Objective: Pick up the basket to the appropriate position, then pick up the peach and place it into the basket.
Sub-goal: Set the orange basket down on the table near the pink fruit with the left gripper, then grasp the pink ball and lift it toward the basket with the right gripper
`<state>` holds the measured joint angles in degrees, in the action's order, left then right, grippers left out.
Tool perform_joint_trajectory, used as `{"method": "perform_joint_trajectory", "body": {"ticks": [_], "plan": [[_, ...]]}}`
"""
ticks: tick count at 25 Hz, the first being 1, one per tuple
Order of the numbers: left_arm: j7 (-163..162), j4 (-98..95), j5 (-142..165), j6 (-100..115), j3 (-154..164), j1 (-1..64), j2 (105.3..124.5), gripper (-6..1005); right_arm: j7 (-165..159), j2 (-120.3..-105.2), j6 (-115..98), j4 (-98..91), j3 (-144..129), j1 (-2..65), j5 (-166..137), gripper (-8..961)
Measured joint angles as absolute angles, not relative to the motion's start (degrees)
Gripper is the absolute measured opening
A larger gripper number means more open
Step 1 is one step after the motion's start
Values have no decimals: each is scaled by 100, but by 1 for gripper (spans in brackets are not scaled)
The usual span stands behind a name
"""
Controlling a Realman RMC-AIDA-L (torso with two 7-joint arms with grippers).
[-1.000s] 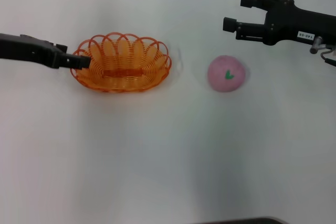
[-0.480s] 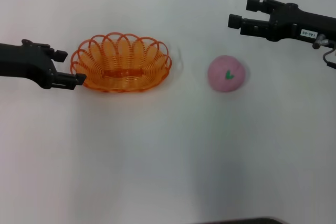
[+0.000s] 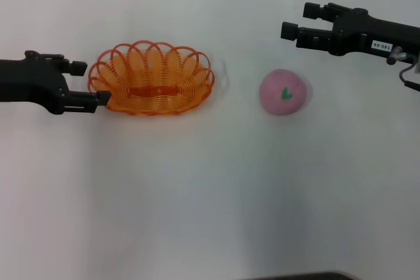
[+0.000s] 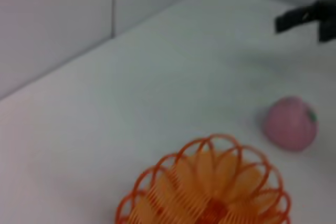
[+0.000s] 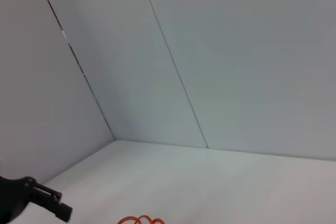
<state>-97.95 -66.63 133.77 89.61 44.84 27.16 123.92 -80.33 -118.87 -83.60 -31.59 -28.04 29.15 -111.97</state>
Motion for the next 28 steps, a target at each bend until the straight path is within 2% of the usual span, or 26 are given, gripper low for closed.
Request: {"method": "perform_joint_trajectory", "body": {"ticks": [11,17,28], "plan": [[-8280,-5731,12178,9996,3206,2424,12323,754,-8219,-11874,-8521,-3120,-2812,2896,-11205,928],[-7320,-4834,12212,10106,2617,2292,12242,750,-8212,-11901,-8579,-3120,-2813,2878,-11206,928],[-6685,-4316,12684,9851,2252,2039,12243,751,-8204,-11929,-8569,-3094,-2847,2874,-11211,927]]}}
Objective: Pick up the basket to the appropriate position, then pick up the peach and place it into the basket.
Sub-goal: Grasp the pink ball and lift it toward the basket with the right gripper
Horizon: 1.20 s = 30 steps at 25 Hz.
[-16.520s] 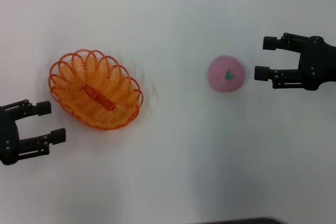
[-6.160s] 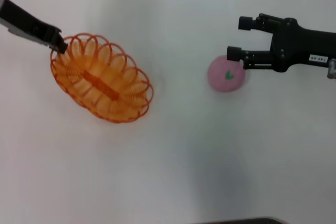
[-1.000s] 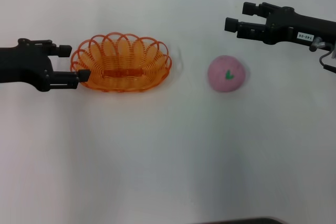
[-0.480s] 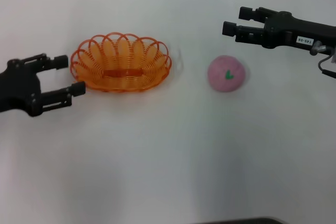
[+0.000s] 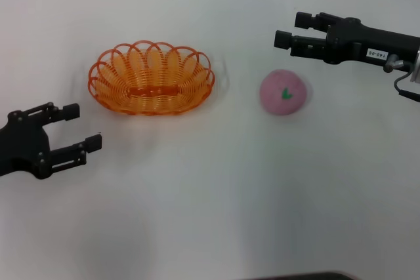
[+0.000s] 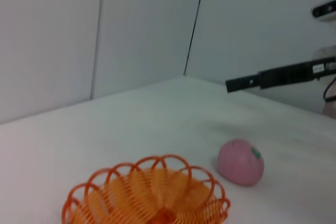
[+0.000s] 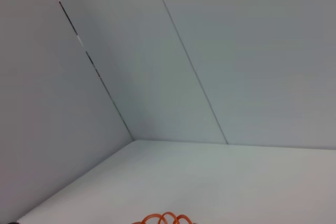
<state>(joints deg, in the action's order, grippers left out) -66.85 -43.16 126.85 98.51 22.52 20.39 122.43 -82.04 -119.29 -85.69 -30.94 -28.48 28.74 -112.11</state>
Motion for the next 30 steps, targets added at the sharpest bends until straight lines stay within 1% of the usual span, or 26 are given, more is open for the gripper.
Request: {"method": "perform_joint_trajectory", "body": {"ticks": [10,16,18,20,23,25,27,30], "plan": [[-6713,-4300,12768,9832,2202,2038,12254,750,-8192,-11929,-8537,-3094,-2874,2876,-11216,927],[-6731,-4298,12771,9832,2195,2062,12247,751,-8299,-11867,-8674,-3160,-2881,2923,-11215,926],[-6733,-4298,12771,9826,2195,2059,12246,751,-8384,-11822,-8765,-3256,-2950,2926,-11215,926],[-6737,-4298,12771,9798,2196,2050,12247,751,-8581,-11738,-8874,-3426,-3129,2927,-11216,926],[-6752,-4298,12771,9765,2195,2037,12250,751,-9171,-11560,-9133,-3910,-3596,2926,-11221,926],[-6761,-4297,12771,9764,2198,2035,12251,750,-9533,-11486,-9332,-4301,-3797,2917,-11253,926],[-6796,-4297,12771,9764,2221,2036,12252,750,-9961,-11448,-9585,-4824,-3895,2914,-11447,926],[-6814,-4297,12771,9764,2232,2043,12257,750,-10555,-11443,-9970,-5690,-3902,2974,-12053,925]]}}
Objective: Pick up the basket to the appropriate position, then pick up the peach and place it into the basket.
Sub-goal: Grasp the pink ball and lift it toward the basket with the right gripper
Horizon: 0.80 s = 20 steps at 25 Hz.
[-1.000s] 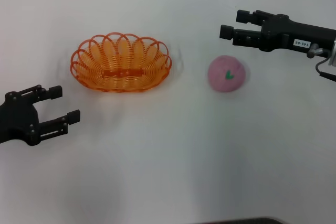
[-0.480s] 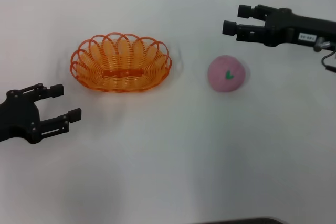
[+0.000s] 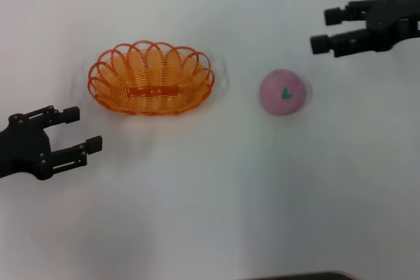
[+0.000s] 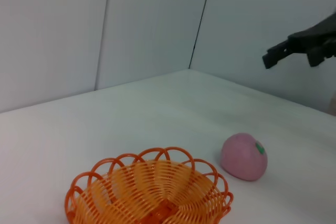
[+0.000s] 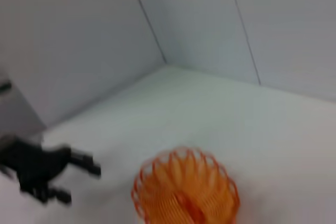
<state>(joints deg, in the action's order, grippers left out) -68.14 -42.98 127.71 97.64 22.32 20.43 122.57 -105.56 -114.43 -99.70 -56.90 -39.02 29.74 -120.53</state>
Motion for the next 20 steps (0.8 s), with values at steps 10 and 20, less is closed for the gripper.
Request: {"method": "perform_joint_trajectory", "body": {"ticks": [10,20], "plan": [[-6921,-4297,12770,9746,2242,2075,12261,750,-11392,-11449,-10813,-7002,-3865,3479,-14259,925],[-6995,-4289,12770,9703,2241,2083,12261,751,-11405,-11519,-10755,-6950,-4036,3681,-15028,924]]}}
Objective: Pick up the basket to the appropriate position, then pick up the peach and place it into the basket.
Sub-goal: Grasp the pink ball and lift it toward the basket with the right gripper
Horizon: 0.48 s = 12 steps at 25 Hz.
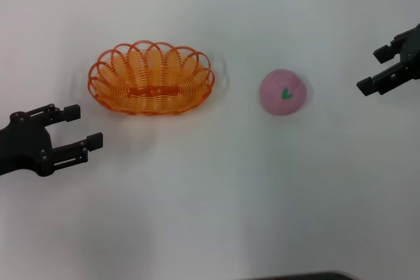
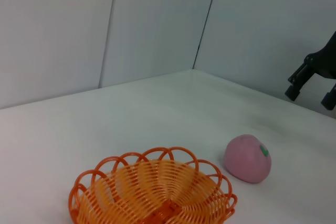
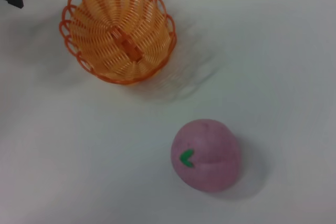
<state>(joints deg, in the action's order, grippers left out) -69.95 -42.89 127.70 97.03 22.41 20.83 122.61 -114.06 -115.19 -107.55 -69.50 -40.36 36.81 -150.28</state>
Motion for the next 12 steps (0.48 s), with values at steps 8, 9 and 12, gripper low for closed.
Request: {"method": "perform_joint_trajectory", "body": {"ticks": [8,9,12], "plan": [[-7009,-4289,12770,9702,2241,2083,12261,750,-11415,-11600,-10560,-6901,-4167,3747,-15033,924],[-7011,-4289,12770,9702,2241,2083,12262,750,-11416,-11612,-10534,-6882,-4187,3767,-15034,924],[-7013,-4289,12770,9702,2249,2083,12268,750,-11426,-11642,-10415,-6779,-4264,3840,-15037,924]]}}
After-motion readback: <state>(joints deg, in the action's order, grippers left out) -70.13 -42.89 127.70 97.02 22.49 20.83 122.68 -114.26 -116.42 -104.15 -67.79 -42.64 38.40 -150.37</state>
